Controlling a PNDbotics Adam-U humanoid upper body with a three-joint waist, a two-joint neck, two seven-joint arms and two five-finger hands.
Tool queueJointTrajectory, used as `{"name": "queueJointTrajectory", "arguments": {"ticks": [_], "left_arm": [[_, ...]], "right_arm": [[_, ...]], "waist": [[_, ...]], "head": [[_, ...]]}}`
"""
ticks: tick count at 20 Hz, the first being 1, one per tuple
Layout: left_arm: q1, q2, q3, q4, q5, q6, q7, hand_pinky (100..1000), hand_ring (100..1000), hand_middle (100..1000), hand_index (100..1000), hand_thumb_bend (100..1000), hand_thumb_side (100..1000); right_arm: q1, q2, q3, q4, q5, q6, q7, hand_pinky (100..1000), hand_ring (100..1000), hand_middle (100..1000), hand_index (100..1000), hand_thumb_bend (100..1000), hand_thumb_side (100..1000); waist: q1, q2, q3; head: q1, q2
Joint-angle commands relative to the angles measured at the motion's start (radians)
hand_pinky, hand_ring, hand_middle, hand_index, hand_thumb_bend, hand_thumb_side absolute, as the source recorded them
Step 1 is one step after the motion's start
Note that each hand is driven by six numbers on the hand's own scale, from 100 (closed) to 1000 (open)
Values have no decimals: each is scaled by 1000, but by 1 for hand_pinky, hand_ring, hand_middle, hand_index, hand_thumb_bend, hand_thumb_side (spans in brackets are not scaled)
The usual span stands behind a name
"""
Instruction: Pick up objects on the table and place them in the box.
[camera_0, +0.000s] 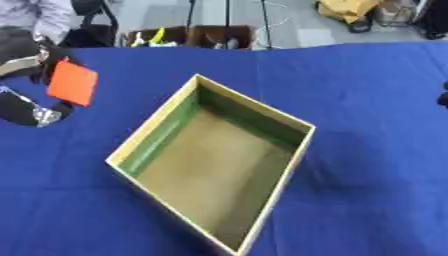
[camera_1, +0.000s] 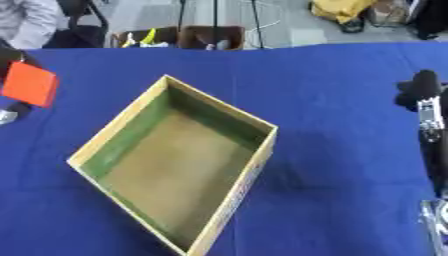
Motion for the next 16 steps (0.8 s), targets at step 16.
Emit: {"name": "queueJointTrajectory", "arguments": {"ticks": [16], "left_arm": [[-191, -246, -105, 2, 85, -43, -106, 211, 460, 406, 558, 100, 297]], "right_arm": [[5, -15, 4, -11, -7, -3, 10, 722, 631, 539, 664, 503, 1000]], "waist": [[7, -32, -8]], "head": [[0, 9]]}}
